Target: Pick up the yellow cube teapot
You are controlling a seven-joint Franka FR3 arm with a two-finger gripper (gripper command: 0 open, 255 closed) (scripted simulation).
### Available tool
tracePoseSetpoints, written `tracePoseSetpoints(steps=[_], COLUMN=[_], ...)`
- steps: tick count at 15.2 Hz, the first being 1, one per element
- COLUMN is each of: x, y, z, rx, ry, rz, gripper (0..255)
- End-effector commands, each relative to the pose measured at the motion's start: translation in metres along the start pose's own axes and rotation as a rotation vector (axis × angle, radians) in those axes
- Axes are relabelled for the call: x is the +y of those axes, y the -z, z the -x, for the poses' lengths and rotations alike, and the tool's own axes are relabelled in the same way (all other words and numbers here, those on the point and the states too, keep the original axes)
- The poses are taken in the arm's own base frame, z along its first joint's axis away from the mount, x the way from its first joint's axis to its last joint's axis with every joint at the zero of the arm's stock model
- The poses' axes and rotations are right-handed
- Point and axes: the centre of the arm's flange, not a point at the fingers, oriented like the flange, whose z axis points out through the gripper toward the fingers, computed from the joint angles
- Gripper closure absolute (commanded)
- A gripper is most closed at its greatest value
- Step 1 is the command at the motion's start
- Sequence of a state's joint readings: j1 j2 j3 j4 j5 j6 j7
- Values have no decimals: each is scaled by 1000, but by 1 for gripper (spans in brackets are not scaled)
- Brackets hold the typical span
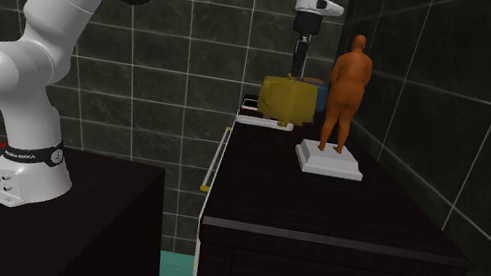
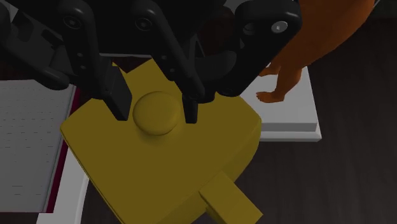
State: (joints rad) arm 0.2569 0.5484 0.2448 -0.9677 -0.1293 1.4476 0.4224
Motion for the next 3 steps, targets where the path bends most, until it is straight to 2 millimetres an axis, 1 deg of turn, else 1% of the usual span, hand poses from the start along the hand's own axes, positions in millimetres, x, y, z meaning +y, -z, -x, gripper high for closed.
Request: tracePoseSetpoints(steps=[1,3], x=[-1,-1], y=[13,13], z=[1,2], rx=[3,3], ry=[0,0], rz=[-1,-1], gripper=[255,255])
